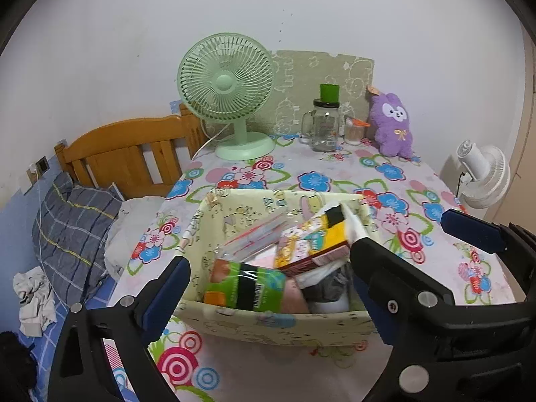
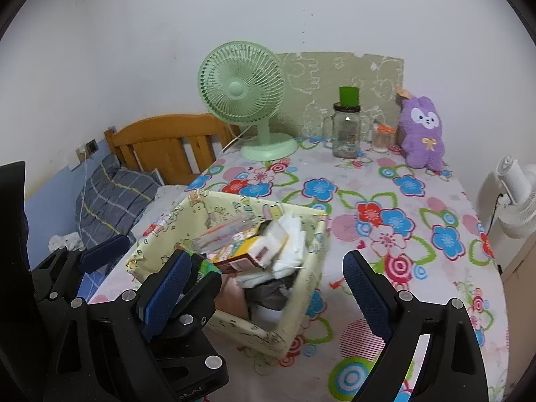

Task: Organize soft objects

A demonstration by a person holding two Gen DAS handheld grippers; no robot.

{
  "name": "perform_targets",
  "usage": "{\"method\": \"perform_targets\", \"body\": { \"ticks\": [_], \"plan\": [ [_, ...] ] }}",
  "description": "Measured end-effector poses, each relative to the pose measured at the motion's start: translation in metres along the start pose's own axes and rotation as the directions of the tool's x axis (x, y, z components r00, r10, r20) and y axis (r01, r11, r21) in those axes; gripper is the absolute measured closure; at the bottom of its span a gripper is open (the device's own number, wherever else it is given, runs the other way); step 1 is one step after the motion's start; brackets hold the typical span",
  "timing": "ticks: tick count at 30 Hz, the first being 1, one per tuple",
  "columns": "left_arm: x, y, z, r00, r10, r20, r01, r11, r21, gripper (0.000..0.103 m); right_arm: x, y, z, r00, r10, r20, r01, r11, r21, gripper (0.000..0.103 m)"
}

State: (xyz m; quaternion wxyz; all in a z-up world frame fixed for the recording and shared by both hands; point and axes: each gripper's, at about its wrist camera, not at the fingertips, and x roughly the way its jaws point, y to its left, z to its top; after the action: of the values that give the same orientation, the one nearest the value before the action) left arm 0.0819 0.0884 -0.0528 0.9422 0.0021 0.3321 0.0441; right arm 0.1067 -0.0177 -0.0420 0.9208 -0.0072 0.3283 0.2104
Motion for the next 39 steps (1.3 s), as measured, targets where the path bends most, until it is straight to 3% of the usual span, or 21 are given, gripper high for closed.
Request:
{"method": "perform_targets", "body": {
  "ticks": [25,39],
  "plan": [
    [-0.062,-0.061,0.008,0.993,-0.057,0.099,0.054,0.998,0.032,0.003,-0.093,-0.06,-0.008,0.984,-0.136,0.113,0.127,0.989,0.082,0.009],
    [-0.097,-0.075,0.004,0.985,-0.072,0.154,0.065,0.997,0.048,0.0,-0.145,-0.079,-0.021,0.95,-0.256,0.177,0.236,0.963,0.129,0.008]
  ]
}}
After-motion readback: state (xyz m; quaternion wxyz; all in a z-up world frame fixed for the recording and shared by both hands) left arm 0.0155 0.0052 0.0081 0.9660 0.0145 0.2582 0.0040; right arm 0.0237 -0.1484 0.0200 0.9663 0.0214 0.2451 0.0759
